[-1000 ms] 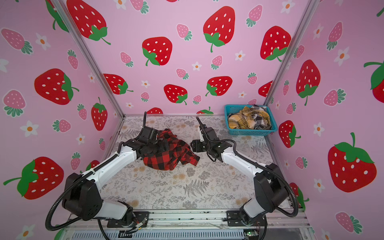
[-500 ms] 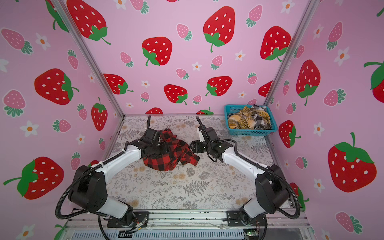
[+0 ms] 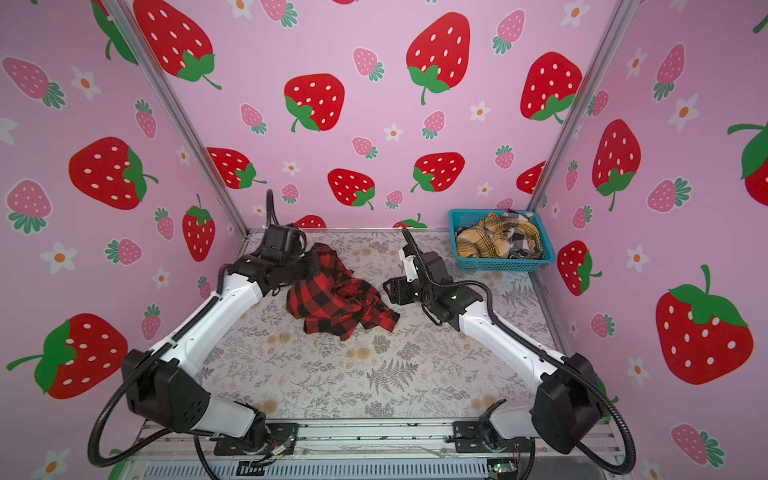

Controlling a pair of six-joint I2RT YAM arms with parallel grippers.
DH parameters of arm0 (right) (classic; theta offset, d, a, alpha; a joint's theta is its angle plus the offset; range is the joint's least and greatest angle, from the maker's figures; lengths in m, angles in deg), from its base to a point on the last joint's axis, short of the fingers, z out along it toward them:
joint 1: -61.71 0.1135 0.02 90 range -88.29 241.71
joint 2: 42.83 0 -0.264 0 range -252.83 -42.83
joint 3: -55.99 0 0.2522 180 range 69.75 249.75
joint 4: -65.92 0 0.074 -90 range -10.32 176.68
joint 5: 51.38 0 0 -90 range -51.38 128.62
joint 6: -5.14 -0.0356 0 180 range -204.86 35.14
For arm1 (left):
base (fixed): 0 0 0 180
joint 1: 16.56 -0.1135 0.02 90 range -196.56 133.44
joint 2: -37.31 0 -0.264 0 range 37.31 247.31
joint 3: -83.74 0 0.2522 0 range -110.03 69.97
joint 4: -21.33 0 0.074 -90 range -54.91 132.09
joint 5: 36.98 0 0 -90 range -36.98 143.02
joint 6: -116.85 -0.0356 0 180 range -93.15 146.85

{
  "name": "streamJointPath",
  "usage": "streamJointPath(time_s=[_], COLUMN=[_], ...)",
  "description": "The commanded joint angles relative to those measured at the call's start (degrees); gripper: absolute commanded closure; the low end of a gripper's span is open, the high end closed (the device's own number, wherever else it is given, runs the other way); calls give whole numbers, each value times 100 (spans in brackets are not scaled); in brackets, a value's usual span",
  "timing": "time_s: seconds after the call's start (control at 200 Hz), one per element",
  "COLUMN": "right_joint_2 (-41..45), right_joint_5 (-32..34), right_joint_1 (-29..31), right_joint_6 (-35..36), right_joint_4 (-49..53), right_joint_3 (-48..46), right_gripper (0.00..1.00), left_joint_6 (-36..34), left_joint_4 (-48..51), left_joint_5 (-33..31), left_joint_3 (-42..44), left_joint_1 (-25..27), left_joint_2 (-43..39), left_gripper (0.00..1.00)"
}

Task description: Fold and stack the long sleeve shirts

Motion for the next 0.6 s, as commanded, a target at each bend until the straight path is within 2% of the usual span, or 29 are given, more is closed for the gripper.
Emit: streamJointPath(time_s=[0.0, 0.095, 0.185, 0.24, 0.315, 0.375, 0.455, 0.505, 0.595], right_joint_2=[309, 316, 168, 32, -129, -231, -410, -536, -651], right_joint_5=[-722, -982, -1152, -1167, -1379, -1680, -1955, -1996, -1740], right_joint_1=[165, 222, 218, 215, 180, 138, 65, -8, -134], right_joint_6=[360, 589, 976, 1221, 1432, 1534, 1618, 1618, 1584], right_joint_4=[-289, -295, -15, 238, 466, 513, 593, 647, 761], right_joint_3=[428, 977, 1781, 2299, 2944, 3334, 3810, 4051, 4107], right_gripper=[32, 29, 27, 26, 24, 21, 18, 18, 18], left_joint_6=[-1193, -1990, -2091, -1781, -1017, -382, 517, 736, 811], left_joint_4=[-453, -900, -1714, -2177, -2913, -3590, -4524, -4592, -4289], left_joint_5=[586, 1642, 1881, 2313, 3150, 3865, 4820, 5054, 5104], left_joint_3=[-909, -929, -644, -631, -774, -948, -1374, -1720, -2079], left_joint_1=[23, 10, -276, -682, -1323, -1739, -2044, -2078, -2023], left_joint_2=[-617, -996, -1412, -1511, -1400, -1147, -629, -290, 238], left_gripper=[100, 100, 100, 100, 100, 100, 100, 100, 100])
